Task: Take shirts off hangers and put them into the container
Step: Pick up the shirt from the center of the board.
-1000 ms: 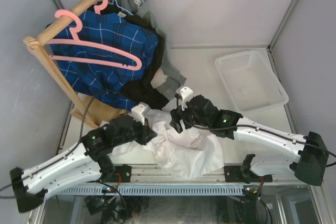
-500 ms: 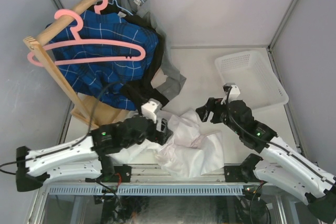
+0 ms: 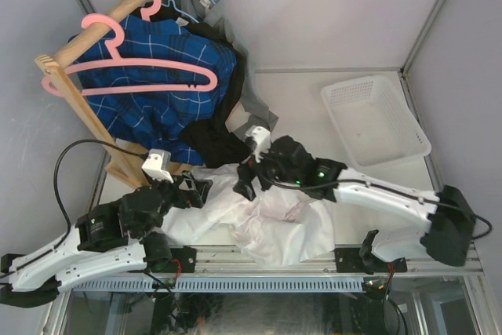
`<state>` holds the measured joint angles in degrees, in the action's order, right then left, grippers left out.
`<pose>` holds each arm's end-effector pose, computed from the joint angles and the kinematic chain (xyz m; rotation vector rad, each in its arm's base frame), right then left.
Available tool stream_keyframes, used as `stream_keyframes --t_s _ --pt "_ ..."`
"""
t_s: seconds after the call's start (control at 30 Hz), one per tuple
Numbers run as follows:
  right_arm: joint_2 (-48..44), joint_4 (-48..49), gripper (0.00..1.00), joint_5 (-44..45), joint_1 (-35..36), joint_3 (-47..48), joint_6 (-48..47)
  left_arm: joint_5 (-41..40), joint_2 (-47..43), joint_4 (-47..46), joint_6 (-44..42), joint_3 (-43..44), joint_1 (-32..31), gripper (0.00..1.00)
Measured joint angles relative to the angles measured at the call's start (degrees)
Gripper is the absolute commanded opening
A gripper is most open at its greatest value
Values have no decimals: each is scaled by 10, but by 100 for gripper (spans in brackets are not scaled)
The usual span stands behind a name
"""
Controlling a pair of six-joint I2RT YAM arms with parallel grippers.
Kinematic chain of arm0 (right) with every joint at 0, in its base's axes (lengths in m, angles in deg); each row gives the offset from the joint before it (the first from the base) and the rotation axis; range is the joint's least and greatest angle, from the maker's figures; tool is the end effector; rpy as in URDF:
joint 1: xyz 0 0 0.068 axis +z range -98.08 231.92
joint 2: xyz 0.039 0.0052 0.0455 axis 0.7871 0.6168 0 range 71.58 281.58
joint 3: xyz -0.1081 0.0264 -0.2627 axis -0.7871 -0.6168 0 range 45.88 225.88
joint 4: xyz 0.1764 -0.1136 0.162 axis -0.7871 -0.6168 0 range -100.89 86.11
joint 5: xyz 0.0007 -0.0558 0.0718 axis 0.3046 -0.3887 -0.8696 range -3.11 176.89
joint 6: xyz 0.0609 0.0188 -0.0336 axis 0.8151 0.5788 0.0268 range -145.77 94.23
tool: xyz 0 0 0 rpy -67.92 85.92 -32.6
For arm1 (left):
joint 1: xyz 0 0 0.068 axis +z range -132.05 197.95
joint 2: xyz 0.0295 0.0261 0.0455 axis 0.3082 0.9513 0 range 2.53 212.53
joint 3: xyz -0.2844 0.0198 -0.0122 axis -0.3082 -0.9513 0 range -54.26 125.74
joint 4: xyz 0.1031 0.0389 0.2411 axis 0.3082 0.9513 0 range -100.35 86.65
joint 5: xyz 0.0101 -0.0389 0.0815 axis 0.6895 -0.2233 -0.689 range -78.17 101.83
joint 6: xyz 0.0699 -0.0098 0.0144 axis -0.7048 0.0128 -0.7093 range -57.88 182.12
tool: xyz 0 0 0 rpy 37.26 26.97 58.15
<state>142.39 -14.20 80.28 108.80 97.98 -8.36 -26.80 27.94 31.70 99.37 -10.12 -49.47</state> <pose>0.1584 0.2554 0.2874 -0.8144 2.0486 0.8847 0.0716 -0.0753 0.3215 0.0705 1.9254 -0.5758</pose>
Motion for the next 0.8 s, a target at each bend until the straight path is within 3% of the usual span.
stream_keyframes --t_s 0.17,0.37,0.63,0.7,0.8 --pt "137 -23 100 -18 8 94 -65 -24 -23 36 24 -11 1 100" --pt "260 -77 100 -71 13 98 -76 -36 -31 65 41 -12 1 100" --pt "323 -92 99 -30 41 102 -53 -48 -34 80 42 -13 1 100" --pt "323 -89 89 -2 53 101 -46 -48 -34 83 43 -13 1 100" --pt "323 -80 51 49 68 94 -34 -48 -34 83 44 -14 1 100"
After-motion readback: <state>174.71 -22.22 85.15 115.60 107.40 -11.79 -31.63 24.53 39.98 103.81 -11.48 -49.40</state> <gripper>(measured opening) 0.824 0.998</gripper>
